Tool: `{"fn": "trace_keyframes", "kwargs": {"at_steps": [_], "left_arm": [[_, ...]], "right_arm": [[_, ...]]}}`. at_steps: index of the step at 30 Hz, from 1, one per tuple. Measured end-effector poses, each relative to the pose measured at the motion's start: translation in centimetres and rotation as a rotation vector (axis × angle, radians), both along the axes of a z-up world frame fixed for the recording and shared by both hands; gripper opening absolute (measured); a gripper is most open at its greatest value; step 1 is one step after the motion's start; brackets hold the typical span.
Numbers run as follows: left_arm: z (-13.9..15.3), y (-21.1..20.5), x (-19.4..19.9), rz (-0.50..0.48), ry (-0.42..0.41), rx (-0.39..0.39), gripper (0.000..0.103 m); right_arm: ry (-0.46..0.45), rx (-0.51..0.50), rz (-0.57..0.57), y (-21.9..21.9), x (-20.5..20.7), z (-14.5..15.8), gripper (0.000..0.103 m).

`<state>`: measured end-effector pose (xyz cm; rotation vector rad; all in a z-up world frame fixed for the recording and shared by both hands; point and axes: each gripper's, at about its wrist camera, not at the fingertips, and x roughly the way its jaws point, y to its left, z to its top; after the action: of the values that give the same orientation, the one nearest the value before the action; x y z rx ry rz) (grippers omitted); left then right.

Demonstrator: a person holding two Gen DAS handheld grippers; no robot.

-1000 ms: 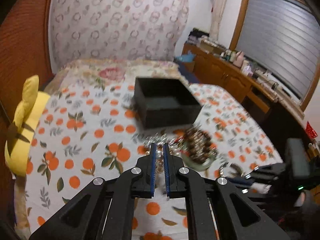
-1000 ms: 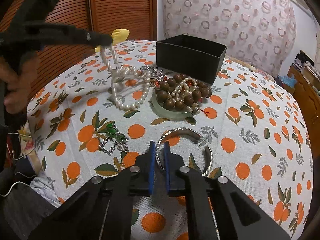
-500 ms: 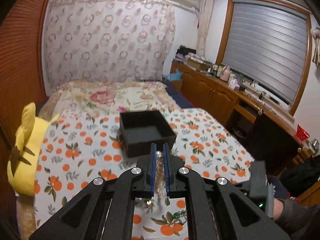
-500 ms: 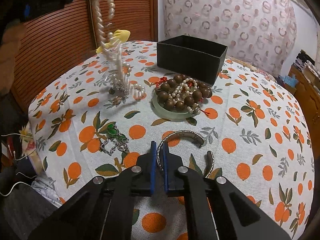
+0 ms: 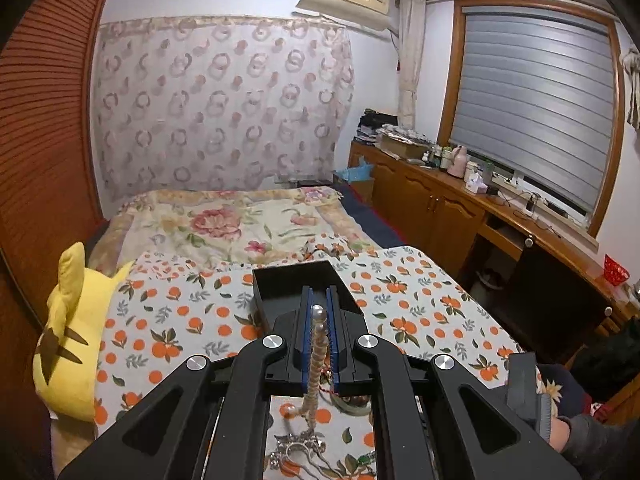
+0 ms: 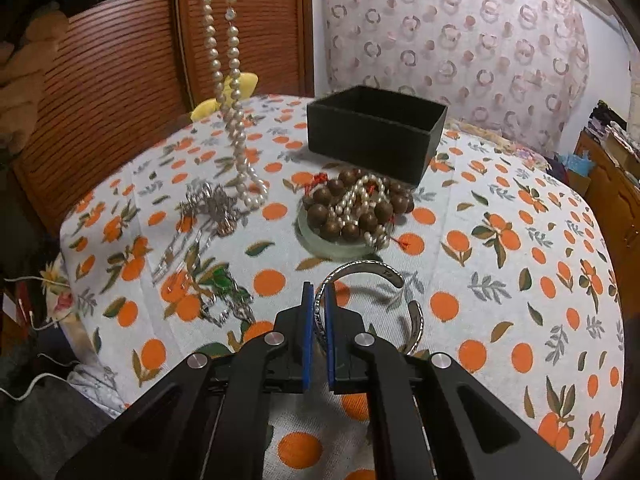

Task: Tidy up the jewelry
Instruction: 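Lift and carry the pearl necklace and silver bangle over the black box with both grippers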

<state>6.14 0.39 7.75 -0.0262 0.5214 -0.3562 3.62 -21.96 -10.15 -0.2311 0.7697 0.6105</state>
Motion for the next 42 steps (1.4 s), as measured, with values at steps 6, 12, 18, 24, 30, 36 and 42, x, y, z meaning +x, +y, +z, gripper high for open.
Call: {"fn": "trace_keyframes", "kwargs": {"at_steps": [6,12,18,24,30,36,42], "left_arm": [[1.1,-0.1,1.2,0.015,-0.02,0.01,0.006],[2.8,-0.5,2.8,0.023,-0.042,0.019,0.006],[4.7,-1.1,4.5,0.034,-0.071,0.031,0.006],[6.8,-1.9,6.6,0.045,-0.098,0.044,0.006],[7.8,-2.6,8.8,0.049,-0.101,0.039,0.006],[5.3,-3.4,11.8,0.039,-0.039,0.052,0.006],[-0.7,-3.1,14.6,0.044,0.077,0.041,0.006]], "right_arm": [[-0.035,0.03,0.022,0.3,0.1,1.9,0.006],[-0.087,0.043,0.033,0.5,1.1,4.2,0.006],[-0.138,0.062,0.027,0.6,3.4,6.5,0.006],[-0.176,0.079,0.015,0.7,6.1,8.5,0.006],[-0.198,0.105,0.01,0.9,8.6,9.6,0.006],[-0.212,0.115,0.013,1.4,10.7,9.4,0.006],[-0.187,0.122,0.027,2.3,13.5,7.8,0.006]]}}
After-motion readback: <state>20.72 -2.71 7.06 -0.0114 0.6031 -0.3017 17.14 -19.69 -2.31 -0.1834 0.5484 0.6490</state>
